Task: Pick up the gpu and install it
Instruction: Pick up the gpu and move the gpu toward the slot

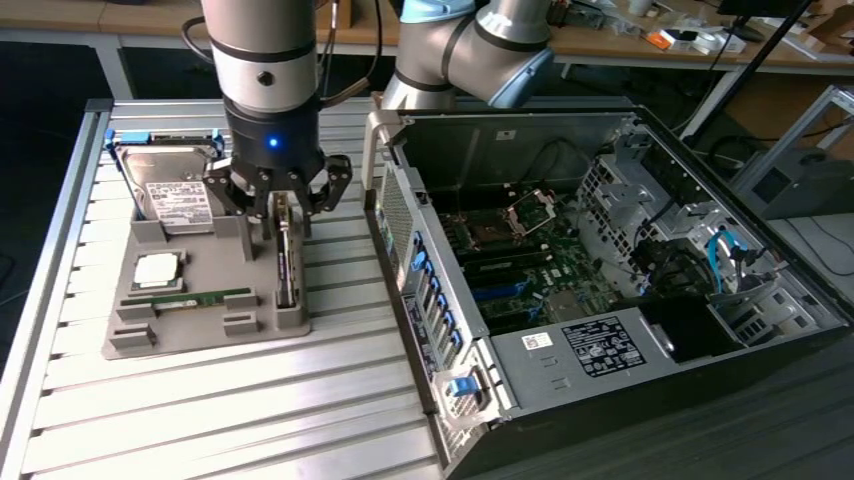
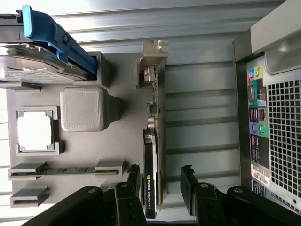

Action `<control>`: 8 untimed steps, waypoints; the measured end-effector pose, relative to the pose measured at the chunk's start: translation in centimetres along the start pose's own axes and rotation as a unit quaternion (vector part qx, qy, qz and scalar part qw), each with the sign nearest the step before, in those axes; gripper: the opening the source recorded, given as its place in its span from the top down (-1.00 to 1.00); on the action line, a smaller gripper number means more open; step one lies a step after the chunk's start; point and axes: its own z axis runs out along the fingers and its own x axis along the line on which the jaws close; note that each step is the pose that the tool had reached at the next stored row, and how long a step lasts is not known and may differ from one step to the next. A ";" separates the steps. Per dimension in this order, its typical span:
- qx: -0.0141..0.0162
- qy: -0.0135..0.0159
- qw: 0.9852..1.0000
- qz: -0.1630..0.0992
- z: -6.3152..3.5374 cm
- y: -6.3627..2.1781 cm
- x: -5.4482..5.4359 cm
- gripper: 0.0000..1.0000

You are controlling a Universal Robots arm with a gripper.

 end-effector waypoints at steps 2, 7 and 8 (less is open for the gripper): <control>0.000 0.000 1.000 0.000 0.14 0.00 0.0 0.04; 0.001 0.000 1.000 0.000 0.43 -0.01 0.0 0.04; 0.001 0.000 1.000 0.000 0.49 -0.01 0.0 0.04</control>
